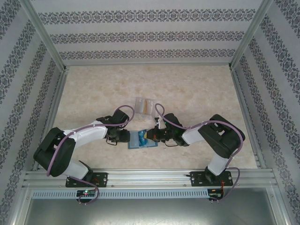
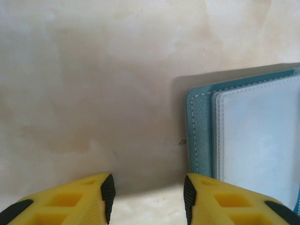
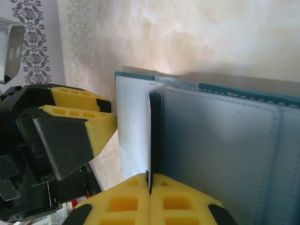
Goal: Put the credit cards into the card holder
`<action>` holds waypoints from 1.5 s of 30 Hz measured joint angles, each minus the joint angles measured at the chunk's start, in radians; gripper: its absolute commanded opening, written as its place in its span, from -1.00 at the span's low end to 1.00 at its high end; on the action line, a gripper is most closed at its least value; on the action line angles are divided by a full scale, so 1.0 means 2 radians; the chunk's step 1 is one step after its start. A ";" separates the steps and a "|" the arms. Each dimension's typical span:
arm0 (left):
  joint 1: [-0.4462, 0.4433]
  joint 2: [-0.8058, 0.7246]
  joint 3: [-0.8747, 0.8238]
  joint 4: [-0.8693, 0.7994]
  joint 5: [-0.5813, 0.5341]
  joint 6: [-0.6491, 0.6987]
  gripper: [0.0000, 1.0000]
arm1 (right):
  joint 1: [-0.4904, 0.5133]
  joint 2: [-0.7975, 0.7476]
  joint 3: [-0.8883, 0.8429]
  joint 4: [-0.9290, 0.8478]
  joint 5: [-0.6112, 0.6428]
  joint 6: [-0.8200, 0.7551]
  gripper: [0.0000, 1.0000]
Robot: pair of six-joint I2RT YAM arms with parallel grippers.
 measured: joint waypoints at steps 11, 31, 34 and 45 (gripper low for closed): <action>0.000 0.007 0.006 -0.007 -0.003 -0.007 -0.24 | 0.015 0.015 0.000 0.027 0.007 0.028 -1.00; 0.001 0.008 0.007 -0.009 -0.003 -0.021 -0.32 | 0.050 0.043 0.026 0.052 0.064 0.048 -0.97; 0.001 0.008 0.007 -0.009 -0.003 -0.022 -0.32 | 0.058 0.043 0.026 0.053 0.079 0.052 -0.89; 0.001 0.007 0.006 -0.009 -0.004 -0.024 -0.32 | 0.071 0.053 0.047 0.035 0.100 0.047 -0.55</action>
